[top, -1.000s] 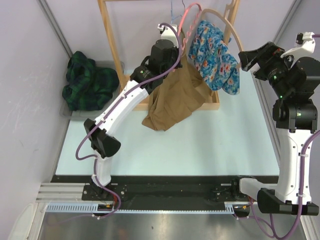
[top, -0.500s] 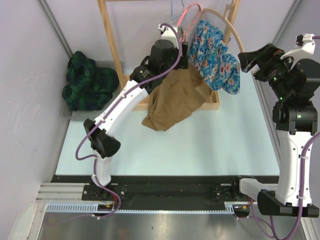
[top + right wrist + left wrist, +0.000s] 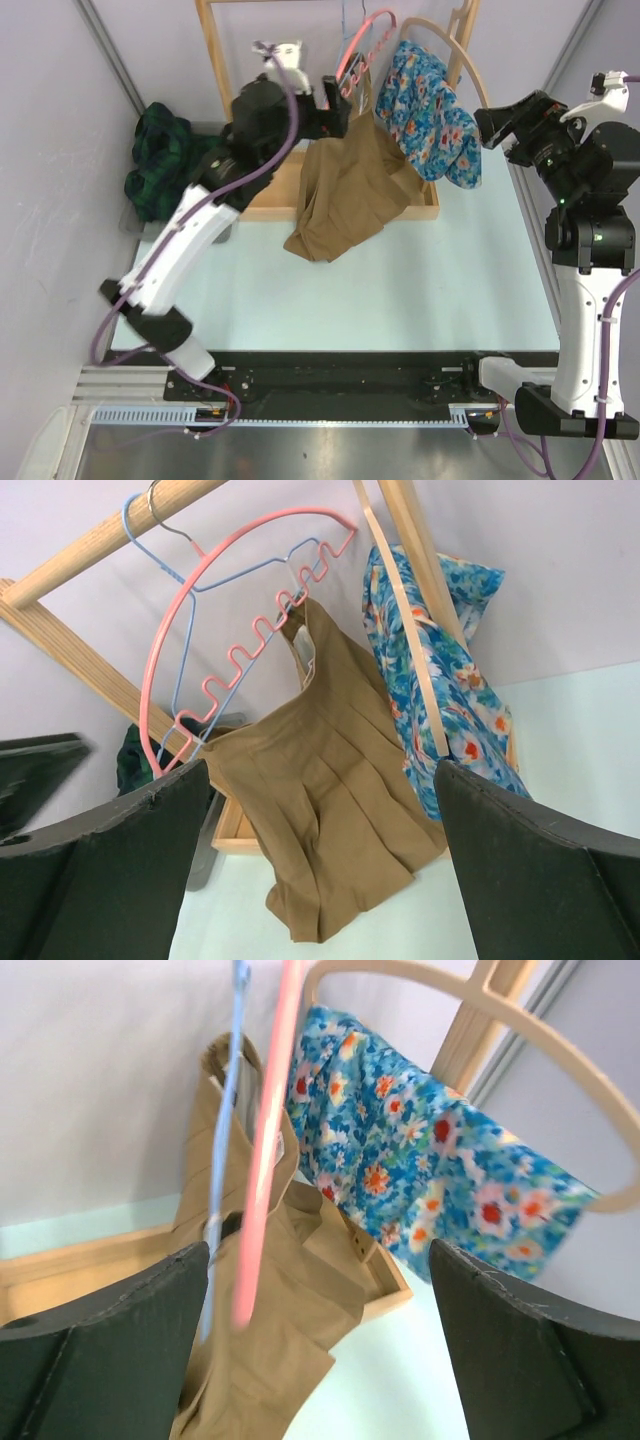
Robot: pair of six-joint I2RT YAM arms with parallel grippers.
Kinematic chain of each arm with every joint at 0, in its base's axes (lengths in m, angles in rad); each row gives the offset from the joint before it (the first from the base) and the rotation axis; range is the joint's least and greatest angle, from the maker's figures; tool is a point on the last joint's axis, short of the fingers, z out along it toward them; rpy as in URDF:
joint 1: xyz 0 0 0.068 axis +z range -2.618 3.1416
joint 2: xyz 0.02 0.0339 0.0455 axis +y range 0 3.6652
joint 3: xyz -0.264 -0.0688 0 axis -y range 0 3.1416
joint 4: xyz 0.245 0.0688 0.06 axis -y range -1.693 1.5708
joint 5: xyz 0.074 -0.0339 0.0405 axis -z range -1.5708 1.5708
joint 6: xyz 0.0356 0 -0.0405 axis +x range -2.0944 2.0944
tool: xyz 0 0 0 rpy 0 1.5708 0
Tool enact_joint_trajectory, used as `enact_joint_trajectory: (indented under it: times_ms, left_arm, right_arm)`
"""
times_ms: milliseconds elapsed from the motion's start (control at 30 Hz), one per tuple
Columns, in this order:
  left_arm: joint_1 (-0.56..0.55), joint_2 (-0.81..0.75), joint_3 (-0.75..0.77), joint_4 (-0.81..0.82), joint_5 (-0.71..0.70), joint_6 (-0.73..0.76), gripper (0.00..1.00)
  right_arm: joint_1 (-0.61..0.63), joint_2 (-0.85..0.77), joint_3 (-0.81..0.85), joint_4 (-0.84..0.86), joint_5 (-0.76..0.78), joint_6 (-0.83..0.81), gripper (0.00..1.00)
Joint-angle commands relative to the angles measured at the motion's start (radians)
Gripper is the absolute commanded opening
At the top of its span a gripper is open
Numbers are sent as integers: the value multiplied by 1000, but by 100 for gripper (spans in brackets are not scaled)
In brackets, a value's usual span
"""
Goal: Place the skirt on the hanger
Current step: Grab the skirt from the pile
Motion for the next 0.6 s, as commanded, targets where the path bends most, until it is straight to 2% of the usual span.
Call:
enact_joint_trajectory:
  times_ms: [0,67,100,200,267,367,500,567]
  left_arm:
    - [2,-191,-158,87,-21,32,97]
    - [5,-263,-222,100,-72,43,100]
    - [7,-288,-287,98,-166,38,100]
    - [40,-369,-421,95,-321,-12,100]
    - [91,-412,-475,55,-363,-45,100]
    - [154,-451,-588,17,-504,-167,99]
    - [217,-443,-731,5,-631,-243,99]
    - [234,-411,-751,-11,-719,-269,99]
  right_arm:
    - [12,-26,-15,25,-19,8,100]
    - [13,-29,-26,25,-21,10,100]
    - [15,-30,-28,25,-24,10,100]
    - [24,-38,-40,27,-34,14,100]
    - [30,-49,-52,33,-36,14,100]
    - [54,-67,-80,33,-34,11,100]
    - [84,-93,-124,27,-25,4,100]
    - [105,-99,-144,8,-19,-5,100]
